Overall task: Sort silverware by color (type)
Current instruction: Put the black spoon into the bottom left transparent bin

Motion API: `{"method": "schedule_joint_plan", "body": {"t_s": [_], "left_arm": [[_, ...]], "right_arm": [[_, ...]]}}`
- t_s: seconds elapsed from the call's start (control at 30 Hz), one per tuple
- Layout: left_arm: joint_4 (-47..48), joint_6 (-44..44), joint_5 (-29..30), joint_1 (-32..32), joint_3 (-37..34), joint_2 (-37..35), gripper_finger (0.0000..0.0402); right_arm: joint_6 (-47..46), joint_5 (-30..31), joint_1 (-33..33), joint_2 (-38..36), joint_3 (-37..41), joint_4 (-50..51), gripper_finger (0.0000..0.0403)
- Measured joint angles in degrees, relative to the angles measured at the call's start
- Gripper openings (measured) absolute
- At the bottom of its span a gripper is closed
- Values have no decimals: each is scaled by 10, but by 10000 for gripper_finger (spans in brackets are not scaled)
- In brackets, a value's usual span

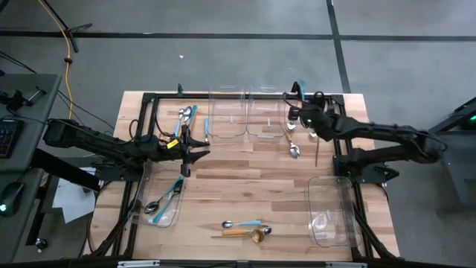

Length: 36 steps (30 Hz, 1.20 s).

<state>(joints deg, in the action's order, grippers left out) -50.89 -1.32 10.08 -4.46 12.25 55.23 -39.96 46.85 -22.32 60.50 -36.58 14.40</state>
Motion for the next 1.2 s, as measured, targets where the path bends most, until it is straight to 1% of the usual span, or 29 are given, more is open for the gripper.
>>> {"method": "schedule_joint_plan", "body": {"t_s": [0.13,0.23,0.4,0.5,0.6,0.63,0.7,0.83,0.9,0.97,1.03,1.1,1.2], "left_arm": [[0,0,14,0,0,0,110],[0,0,17,0,0,0,110],[0,2,17,0,0,0,110],[0,2,22,0,0,0,110],[-1,7,31,0,0,0,110],[-2,7,32,0,0,0,110],[-5,12,32,0,0,0,110],[-17,13,26,0,0,0,110],[-20,21,17,0,0,0,110],[-26,26,6,0,1,0,110],[-27,26,5,0,8,3,110],[-27,25,8,0,15,11,110],[-26,11,8,0,25,31,110]], "right_arm": [[121,-4,39,-58,0,-40,0],[182,-19,66,-85,0,-55,0],[191,-36,113,-90,0,-57,0],[197,-39,158,-62,0,-97,0],[249,-44,198,-27,30,-236,0],[266,-59,208,-15,45,-295,0],[292,-100,223,12,81,-417,0],[339,-199,239,71,147,-670,0],[350,-250,240,102,162,-753,0],[365,-296,240,129,163,-800,0],[388,-329,240,157,154,-820,0],[404,-340,240,178,141,-829,0],[437,-340,238,198,121,-836,0]]}}
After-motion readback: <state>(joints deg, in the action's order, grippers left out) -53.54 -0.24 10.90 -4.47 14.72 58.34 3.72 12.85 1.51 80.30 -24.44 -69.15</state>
